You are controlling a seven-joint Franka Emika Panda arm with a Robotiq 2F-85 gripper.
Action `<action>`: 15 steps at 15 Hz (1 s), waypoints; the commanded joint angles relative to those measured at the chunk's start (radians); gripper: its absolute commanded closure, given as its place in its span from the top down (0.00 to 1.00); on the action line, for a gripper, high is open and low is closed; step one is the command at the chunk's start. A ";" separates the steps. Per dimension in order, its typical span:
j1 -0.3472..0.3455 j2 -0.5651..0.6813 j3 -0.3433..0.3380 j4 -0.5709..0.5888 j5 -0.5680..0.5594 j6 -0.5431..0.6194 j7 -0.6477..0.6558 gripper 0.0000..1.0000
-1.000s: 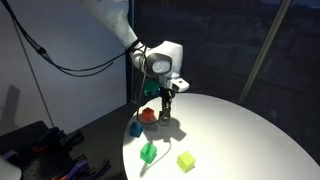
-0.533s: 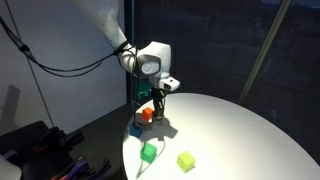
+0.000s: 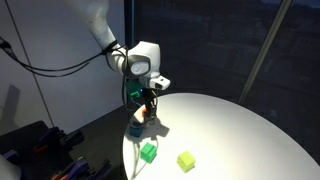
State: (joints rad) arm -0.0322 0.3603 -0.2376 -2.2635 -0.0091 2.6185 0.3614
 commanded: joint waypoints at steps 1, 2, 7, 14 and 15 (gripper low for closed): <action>-0.013 -0.074 0.019 -0.077 -0.008 0.023 -0.055 0.29; -0.016 -0.085 0.024 -0.090 -0.005 0.023 -0.067 0.29; -0.023 -0.122 0.040 -0.144 -0.004 0.031 -0.116 0.29; -0.016 -0.121 0.053 -0.185 -0.010 0.076 -0.139 0.29; -0.013 -0.117 0.055 -0.184 -0.011 0.082 -0.138 0.29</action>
State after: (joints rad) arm -0.0356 0.2664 -0.1968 -2.4212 -0.0091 2.6757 0.2416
